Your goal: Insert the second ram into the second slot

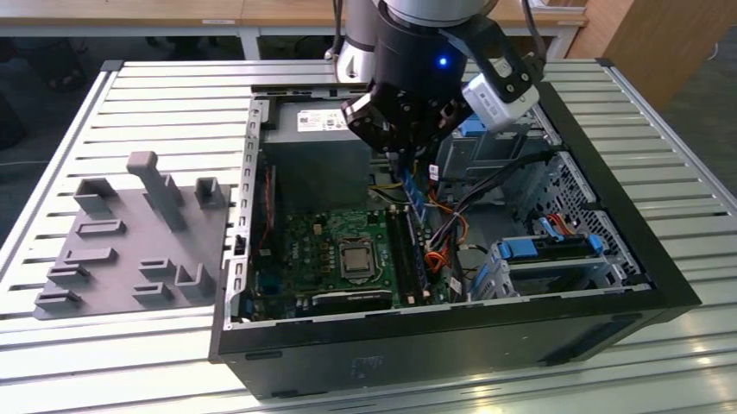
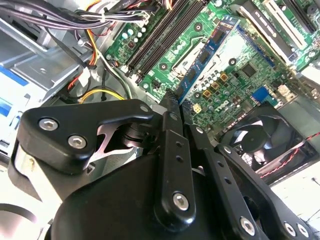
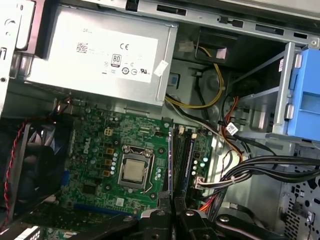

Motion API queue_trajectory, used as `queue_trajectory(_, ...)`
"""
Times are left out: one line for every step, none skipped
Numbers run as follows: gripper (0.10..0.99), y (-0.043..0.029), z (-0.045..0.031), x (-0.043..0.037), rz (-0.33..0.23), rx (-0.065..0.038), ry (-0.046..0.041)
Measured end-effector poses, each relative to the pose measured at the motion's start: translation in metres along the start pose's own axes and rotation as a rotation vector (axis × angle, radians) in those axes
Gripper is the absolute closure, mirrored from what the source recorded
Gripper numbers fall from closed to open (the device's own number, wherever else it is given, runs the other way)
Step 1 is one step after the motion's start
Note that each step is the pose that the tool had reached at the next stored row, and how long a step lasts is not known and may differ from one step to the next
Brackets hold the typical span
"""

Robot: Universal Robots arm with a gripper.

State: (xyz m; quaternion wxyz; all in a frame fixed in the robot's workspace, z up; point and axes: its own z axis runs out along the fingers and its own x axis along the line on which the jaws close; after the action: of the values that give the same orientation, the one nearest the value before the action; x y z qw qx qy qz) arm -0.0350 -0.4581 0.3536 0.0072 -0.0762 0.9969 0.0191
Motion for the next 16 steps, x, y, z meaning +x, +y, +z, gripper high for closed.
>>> queue_trajectory(0.949,0.0000,0.0002,0.0000,0.009,0.000,-0.0003)
queue_trajectory(0.949,0.0000,0.0003,0.0000,0.015,0.000,-0.0005)
queue_trajectory(0.949,0.0000,0.0006,0.0000,0.020,0.000,-0.0007)
queue_trajectory(0.949,0.0000,0.0008,0.0000,0.024,0.000,-0.0008)
queue_trajectory(0.949,0.0000,0.0011,0.0000,0.027,0.000,-0.0010)
queue_trajectory(0.949,0.0000,0.0015,0.0000,0.028,0.000,-0.0011)
queue_trajectory(0.949,-0.0001,0.0018,0.0000,0.028,0.001,-0.0010)
queue_trajectory(0.949,-0.0001,0.0021,0.0001,0.029,0.000,-0.0008)
queue_trajectory(0.949,-0.0001,0.0025,0.0001,0.029,0.000,-0.0003)
queue_trajectory(0.949,-0.0001,0.0030,0.0001,0.029,0.000,0.0000)
queue_trajectory(0.949,-0.0001,0.0034,0.0001,0.029,0.000,0.0006)
queue_trajectory(0.949,-0.0001,0.0036,0.0001,0.029,0.000,0.0013)
queue_trajectory(0.949,-0.0002,0.0037,0.0001,0.029,0.000,0.0022)
queue_trajectory(0.949,-0.0002,0.0040,0.0001,0.029,0.000,0.0026)
queue_trajectory(0.949,-0.0003,0.0042,0.0002,0.029,0.000,0.0030)
queue_trajectory(0.949,-0.0004,0.0044,0.0001,0.029,0.000,0.0036)
